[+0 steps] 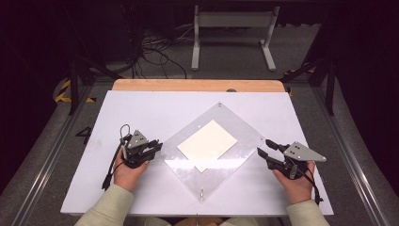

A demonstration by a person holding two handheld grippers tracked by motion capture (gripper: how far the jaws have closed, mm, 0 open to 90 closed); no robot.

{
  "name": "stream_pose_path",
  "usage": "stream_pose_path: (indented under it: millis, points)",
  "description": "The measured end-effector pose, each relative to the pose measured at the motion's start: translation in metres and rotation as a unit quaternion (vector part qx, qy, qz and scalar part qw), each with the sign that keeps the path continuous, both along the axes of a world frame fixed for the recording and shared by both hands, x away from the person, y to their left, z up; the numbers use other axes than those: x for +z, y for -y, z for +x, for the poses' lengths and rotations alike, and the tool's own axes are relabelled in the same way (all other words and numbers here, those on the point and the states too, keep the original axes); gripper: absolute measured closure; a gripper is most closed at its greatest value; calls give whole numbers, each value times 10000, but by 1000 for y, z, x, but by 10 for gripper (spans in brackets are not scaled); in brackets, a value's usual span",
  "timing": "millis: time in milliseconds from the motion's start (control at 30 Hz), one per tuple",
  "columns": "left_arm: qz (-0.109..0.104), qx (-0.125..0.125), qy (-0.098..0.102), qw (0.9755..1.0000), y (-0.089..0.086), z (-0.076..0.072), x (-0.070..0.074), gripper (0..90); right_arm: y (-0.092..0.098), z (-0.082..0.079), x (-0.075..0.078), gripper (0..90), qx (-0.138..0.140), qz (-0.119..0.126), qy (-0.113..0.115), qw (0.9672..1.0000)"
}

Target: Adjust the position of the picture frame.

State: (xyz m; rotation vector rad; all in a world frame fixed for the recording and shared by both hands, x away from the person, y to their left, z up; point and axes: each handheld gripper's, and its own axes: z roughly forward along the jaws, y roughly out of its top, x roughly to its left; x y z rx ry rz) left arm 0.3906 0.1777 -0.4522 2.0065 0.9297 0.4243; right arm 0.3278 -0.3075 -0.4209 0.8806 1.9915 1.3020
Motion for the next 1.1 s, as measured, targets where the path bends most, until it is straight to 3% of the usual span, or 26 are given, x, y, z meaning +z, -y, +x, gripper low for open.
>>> stream_pose_path:
  millis: [233,467,567,667,767,867,900,1000,1100]
  points:
    - [181,-67,-89,9998,1,9,13,852,2,-3,0,524,-42,-1,-18,10000]
    - [97,270,18,9996,7,40,25,852,2,-5,0,524,-29,-12,-30,10000]
    - [11,454,34,9990,9,60,19,852,3,-6,0,524,-4,-4,-48,10000]
    - [50,564,-112,9983,11,76,11,851,3,-7,-1,524,18,3,-68,10000]
    - [-169,654,-86,9977,10,83,4,851,3,-8,-1,524,35,-8,-71,10000]
    - [-166,705,-105,9973,8,80,6,834,4,-8,-1,524,48,9,-72,10000]
    - [-100,760,-48,9970,7,77,9,773,4,-8,-1,524,47,8,-76,10000]
    - [4,850,237,9961,3,59,26,582,3,-8,0,523,35,-1,-76,10000]
    - [-3,592,552,9967,4,38,40,547,2,-8,0,523,35,-37,-83,10000]
